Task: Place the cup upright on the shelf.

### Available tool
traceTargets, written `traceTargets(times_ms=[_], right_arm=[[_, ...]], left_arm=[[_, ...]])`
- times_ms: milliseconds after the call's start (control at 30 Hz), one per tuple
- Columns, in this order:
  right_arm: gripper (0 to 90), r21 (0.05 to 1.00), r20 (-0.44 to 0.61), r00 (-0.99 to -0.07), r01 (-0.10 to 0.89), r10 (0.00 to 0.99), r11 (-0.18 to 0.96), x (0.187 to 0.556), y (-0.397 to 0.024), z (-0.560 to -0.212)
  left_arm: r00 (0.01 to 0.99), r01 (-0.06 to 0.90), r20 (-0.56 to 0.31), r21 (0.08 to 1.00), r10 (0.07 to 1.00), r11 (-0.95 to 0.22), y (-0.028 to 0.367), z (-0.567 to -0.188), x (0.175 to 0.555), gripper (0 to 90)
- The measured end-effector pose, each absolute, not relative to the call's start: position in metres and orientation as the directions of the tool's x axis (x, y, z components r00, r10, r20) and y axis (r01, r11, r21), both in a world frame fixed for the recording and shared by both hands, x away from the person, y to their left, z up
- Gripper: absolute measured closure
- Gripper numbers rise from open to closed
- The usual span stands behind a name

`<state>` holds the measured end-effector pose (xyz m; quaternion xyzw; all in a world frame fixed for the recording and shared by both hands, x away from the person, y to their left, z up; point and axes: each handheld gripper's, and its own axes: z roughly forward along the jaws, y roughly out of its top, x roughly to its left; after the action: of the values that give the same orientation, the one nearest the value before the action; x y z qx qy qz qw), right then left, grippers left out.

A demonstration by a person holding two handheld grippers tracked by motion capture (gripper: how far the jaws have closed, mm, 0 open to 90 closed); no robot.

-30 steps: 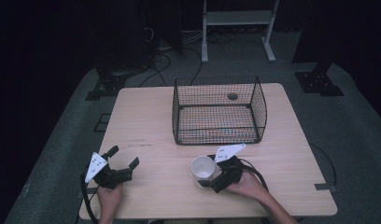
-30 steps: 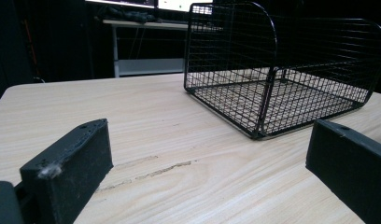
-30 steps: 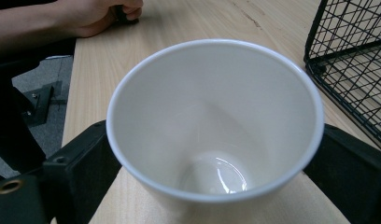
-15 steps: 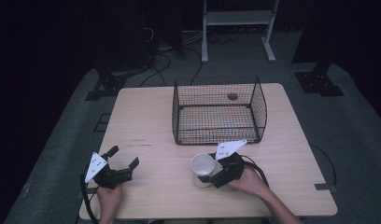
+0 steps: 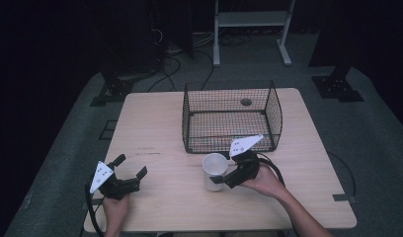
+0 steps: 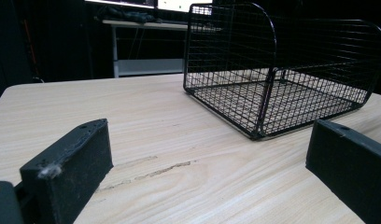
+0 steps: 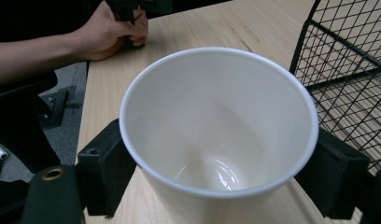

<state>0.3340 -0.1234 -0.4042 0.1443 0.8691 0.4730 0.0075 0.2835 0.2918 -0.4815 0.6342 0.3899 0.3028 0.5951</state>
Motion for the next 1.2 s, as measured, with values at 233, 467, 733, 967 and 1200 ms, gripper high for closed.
traceTargets(times_ms=[233,467,733,967,1200], right_arm=[[19.1,0.828,0.132,-0.958,0.248,0.256,0.502,0.344,-0.125,-0.39],[19.1,0.833,0.123,-0.961,0.236,0.248,0.5,0.357,-0.121,-0.371],[19.1,0.838,0.129,-0.957,0.245,0.259,0.488,0.376,-0.12,-0.357],[19.1,0.834,0.119,-0.957,0.242,0.266,0.496,0.387,-0.117,-0.347],[19.1,0.834,0.107,-0.956,0.237,0.274,0.499,0.399,-0.115,-0.339]], left_arm=[[0.513,0.133,-0.081,0.991,0.854,0.013,0.291,-0.482,0.284,0.0],[0.513,0.134,-0.083,0.991,0.855,0.016,0.291,-0.482,0.284,0.0],[0.513,0.134,-0.082,0.991,0.854,0.014,0.292,-0.482,0.284,0.0],[0.513,0.133,-0.085,0.991,0.854,0.019,0.292,-0.482,0.284,0.0],[0.514,0.133,-0.086,0.991,0.853,0.02,0.292,-0.482,0.284,0.0]])
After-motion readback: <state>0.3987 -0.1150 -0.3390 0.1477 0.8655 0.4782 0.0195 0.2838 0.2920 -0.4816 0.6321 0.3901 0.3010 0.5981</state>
